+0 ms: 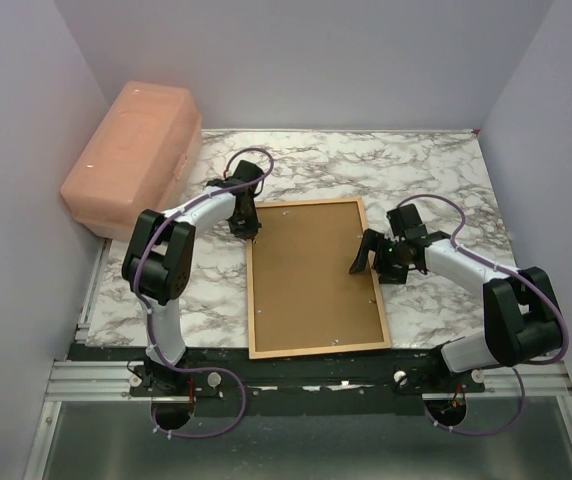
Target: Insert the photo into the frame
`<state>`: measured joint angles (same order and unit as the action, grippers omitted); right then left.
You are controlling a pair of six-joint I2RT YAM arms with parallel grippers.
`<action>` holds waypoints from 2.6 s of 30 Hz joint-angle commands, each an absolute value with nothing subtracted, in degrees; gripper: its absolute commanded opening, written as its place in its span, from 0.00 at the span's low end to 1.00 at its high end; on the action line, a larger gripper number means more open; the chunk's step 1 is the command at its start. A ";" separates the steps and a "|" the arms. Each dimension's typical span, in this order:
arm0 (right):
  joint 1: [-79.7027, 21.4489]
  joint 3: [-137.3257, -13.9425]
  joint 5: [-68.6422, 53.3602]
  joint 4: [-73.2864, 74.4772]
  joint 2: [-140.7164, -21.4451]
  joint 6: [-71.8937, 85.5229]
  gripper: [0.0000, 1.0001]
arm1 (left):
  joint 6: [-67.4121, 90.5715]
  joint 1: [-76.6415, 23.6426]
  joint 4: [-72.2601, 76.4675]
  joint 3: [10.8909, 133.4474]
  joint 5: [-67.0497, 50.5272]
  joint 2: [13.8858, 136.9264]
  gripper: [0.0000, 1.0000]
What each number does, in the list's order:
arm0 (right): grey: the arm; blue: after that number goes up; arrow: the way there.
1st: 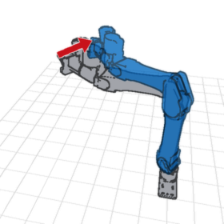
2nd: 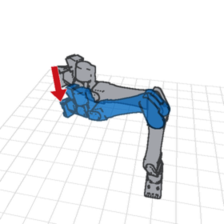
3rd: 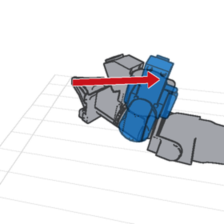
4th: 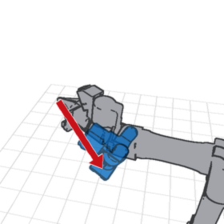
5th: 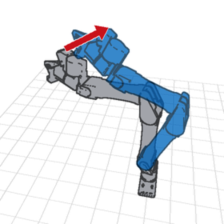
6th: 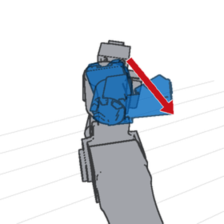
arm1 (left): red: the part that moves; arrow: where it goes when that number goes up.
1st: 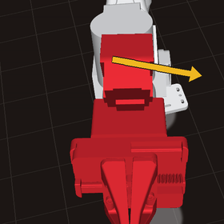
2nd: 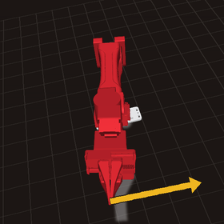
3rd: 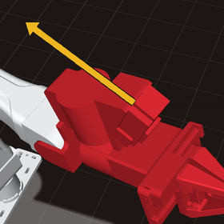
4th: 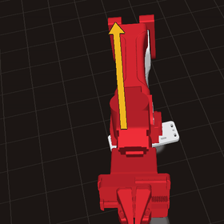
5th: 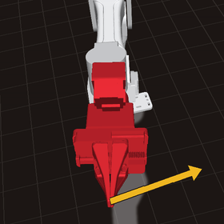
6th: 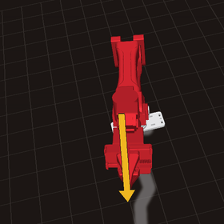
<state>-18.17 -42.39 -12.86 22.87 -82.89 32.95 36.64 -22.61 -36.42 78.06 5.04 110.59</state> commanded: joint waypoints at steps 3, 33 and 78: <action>-18.54 -41.49 -13.72 20.74 -85.08 32.55 0.90 | 35.42 -22.68 -37.01 75.25 4.16 109.59 0.00; -18.54 -53.46 -18.55 20.83 -94.72 31.39 0.90 | 46.33 -33.11 -24.18 46.30 -17.88 85.10 0.69; -15.40 -44.50 3.83 46.06 -65.34 41.90 0.97 | 46.24 -26.47 -18.06 41.54 -30.28 69.72 0.76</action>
